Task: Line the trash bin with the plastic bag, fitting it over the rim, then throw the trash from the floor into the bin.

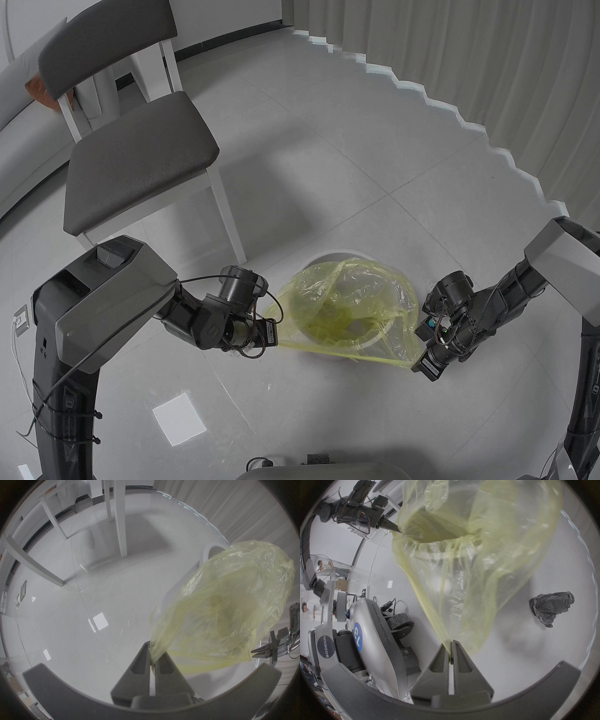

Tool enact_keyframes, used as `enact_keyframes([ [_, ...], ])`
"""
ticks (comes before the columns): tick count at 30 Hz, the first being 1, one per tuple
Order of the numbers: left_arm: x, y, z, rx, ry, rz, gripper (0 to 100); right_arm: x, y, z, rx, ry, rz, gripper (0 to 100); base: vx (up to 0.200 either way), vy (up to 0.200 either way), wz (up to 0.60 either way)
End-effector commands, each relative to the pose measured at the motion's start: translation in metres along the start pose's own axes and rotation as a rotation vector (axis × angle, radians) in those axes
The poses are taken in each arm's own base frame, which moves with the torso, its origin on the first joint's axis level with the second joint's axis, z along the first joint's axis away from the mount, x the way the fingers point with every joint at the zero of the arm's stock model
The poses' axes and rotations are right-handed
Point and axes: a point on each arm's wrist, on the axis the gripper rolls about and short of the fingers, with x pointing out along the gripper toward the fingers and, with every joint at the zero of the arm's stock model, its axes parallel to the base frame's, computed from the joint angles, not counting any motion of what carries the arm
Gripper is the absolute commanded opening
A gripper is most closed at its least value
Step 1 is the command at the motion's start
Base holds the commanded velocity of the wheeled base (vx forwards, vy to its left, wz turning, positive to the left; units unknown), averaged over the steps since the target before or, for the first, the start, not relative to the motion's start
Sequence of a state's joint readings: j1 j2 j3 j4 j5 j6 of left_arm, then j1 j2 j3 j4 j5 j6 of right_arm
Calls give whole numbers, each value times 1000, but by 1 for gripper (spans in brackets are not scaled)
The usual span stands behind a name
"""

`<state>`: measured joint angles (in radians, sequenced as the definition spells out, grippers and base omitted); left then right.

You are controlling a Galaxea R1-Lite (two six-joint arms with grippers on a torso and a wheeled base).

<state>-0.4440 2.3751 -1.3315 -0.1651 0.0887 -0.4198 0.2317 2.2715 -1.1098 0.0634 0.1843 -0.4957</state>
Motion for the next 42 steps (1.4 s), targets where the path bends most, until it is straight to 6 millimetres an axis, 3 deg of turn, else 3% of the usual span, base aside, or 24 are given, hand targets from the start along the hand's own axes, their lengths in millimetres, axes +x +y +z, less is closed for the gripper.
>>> enact_keyframes([
  [1, 13, 1, 7, 8, 3, 12, 0, 6, -16, 0, 23, 6, -12, 0, 0, 0, 0],
  [13, 25, -2, 20, 5, 4, 18, 0, 19, -27, 4, 31, 3, -18, 0, 0, 0, 0],
  [21, 13, 8, 35, -32, -40, 33, 0, 12, -39, 8, 47, -28, -44, 0, 0, 0, 0],
  [29, 5, 3, 39, -59, -60, 21, 0, 5, -42, 10, 53, -46, -57, 0, 0, 0, 0],
  [30, 5, 3, 39, -64, -57, 19, 0, 5, -42, 10, 53, -47, -56, 100, 0, 0, 0],
  [35, 0, -3, 38, -113, -54, 1, 0, 3, -41, 10, 52, -49, -56, 100, 0, 0, 0],
  [36, -1, -4, 37, -120, -50, -1, 100, 2, -41, 10, 52, -51, -56, 100, 0, 0, 0],
  [42, -4, -4, 39, -127, -55, -8, 100, 1, -41, 10, 51, -53, -58, 100, 0, 0, 0],
])
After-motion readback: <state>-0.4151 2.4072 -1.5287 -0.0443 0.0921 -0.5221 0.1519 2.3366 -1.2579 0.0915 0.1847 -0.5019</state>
